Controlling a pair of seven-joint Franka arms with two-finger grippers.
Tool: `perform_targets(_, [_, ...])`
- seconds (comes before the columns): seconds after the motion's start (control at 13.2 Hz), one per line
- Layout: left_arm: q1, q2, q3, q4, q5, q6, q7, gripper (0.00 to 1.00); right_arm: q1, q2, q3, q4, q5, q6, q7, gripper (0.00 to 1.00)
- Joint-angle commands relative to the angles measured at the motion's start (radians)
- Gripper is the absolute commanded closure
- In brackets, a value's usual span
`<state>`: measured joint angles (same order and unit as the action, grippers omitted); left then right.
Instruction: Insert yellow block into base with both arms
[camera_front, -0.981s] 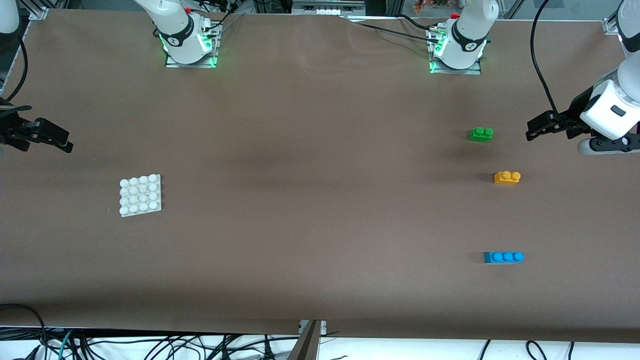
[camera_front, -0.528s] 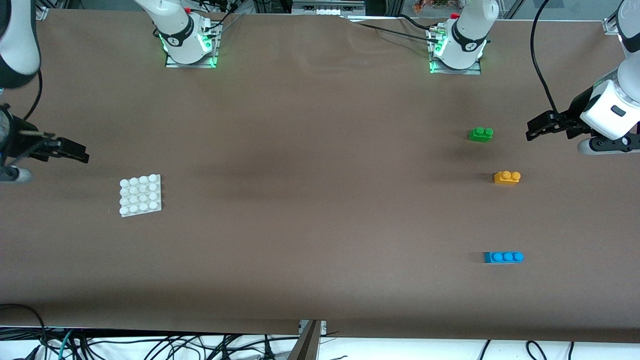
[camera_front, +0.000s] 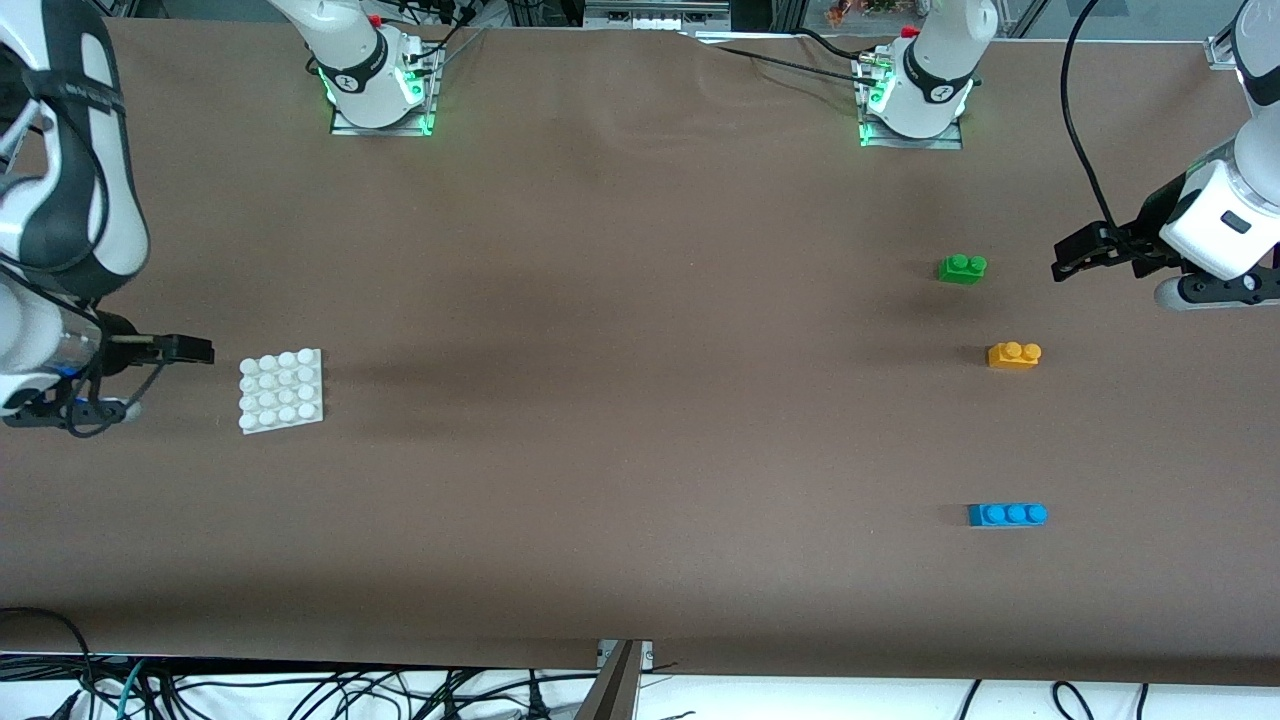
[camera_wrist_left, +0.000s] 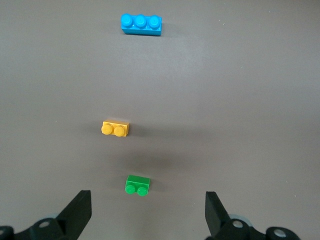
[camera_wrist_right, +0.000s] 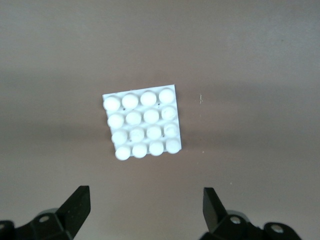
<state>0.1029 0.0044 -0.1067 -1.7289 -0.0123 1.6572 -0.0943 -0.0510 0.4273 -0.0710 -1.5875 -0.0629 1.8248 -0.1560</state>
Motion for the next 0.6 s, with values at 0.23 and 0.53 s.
perform_targets(0.23, [0.009,-0.018,-0.002,-0.015,-0.017,-0.002,0.022,0.00,-0.012,0.134,0.000,-0.018,-0.020,0.141,-0.091,0.00])
perform_targets(0.53, [0.009,-0.018,-0.002,-0.015,-0.017,-0.002,0.022,0.00,-0.013,0.149,0.000,-0.126,-0.020,0.309,-0.103,0.00])
